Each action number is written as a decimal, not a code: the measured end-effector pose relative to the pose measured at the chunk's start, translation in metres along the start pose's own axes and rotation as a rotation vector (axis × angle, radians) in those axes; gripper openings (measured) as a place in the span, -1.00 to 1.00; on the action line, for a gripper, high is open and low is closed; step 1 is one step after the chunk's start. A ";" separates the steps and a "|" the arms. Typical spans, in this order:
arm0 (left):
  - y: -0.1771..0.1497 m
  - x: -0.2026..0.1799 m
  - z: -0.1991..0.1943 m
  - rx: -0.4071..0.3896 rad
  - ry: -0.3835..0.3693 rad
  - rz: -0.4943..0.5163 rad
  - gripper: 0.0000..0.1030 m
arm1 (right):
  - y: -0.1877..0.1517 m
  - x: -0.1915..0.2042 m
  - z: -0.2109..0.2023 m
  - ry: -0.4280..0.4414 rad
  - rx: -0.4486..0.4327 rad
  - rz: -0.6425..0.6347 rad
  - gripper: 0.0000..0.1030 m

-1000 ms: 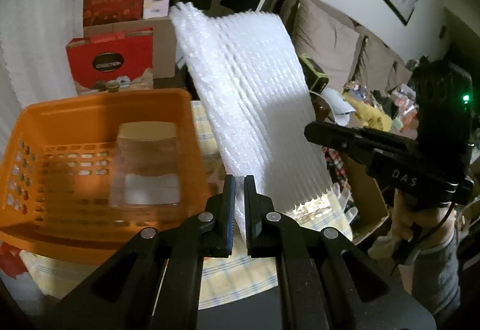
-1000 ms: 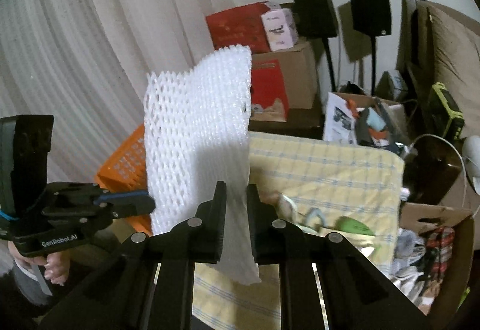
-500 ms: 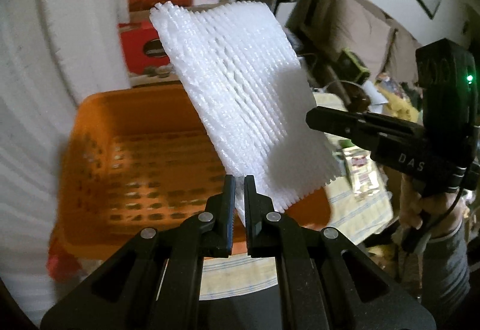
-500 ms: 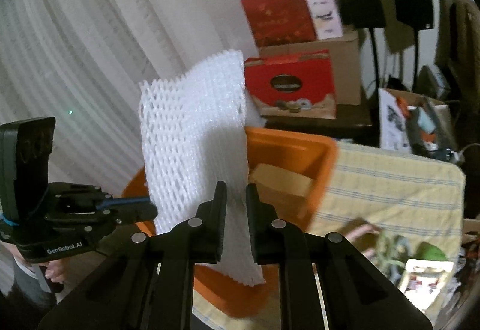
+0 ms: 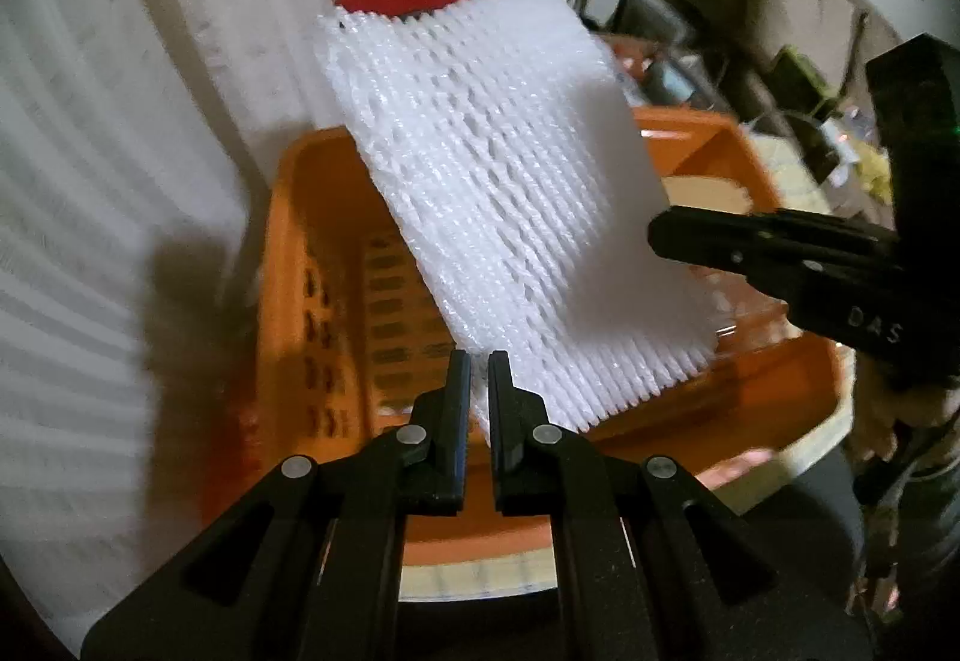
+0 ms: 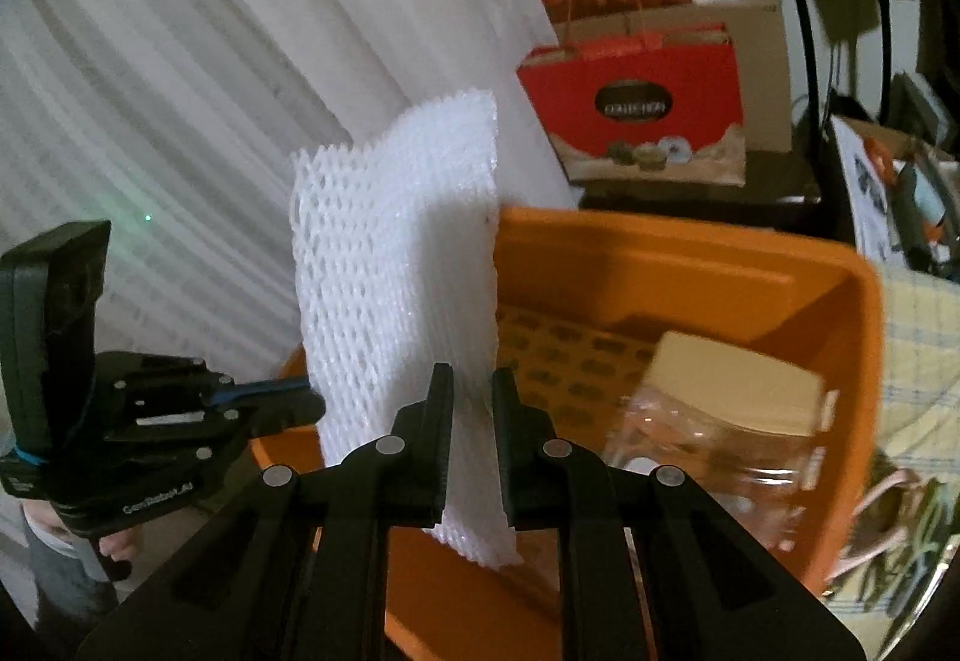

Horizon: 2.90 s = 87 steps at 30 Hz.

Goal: Organize objects
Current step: 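Carry the foam sheet with the right tool over the orange basket, then lower the foam sheet into the basket beside the jar, open right tool, then withdraw both tools up and away from the basket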

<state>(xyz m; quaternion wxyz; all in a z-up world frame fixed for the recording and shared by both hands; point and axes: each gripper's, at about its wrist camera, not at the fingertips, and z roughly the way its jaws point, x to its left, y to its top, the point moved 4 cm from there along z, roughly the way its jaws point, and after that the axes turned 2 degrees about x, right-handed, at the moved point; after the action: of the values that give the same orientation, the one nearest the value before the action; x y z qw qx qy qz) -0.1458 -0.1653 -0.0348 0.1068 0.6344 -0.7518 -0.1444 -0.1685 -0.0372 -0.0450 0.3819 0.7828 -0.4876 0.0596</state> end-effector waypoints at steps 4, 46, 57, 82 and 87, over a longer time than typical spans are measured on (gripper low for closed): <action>0.000 0.016 0.017 0.052 0.012 -0.007 -0.90 | -0.006 0.004 0.026 -0.021 0.055 0.006 -0.76; -0.004 0.028 0.049 0.137 0.082 0.046 -1.00 | -0.023 -0.001 0.063 -0.089 0.241 0.171 -0.77; 0.000 0.039 0.012 0.097 0.140 0.046 -1.00 | -0.030 0.000 0.074 -0.098 0.293 0.227 -0.78; -0.009 0.015 0.078 0.148 0.099 -0.013 -0.58 | -0.028 0.014 0.067 -0.237 0.287 -0.001 -0.33; -0.010 0.013 0.078 0.153 0.069 -0.006 -1.00 | -0.034 0.015 0.077 -0.243 0.307 -0.024 -0.40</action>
<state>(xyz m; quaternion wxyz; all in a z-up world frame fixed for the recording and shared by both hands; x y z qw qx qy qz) -0.1659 -0.1731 -0.1116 0.0833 0.6474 -0.7548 -0.0649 -0.1543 -0.0909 -0.1105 0.1970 0.8391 -0.5059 0.0339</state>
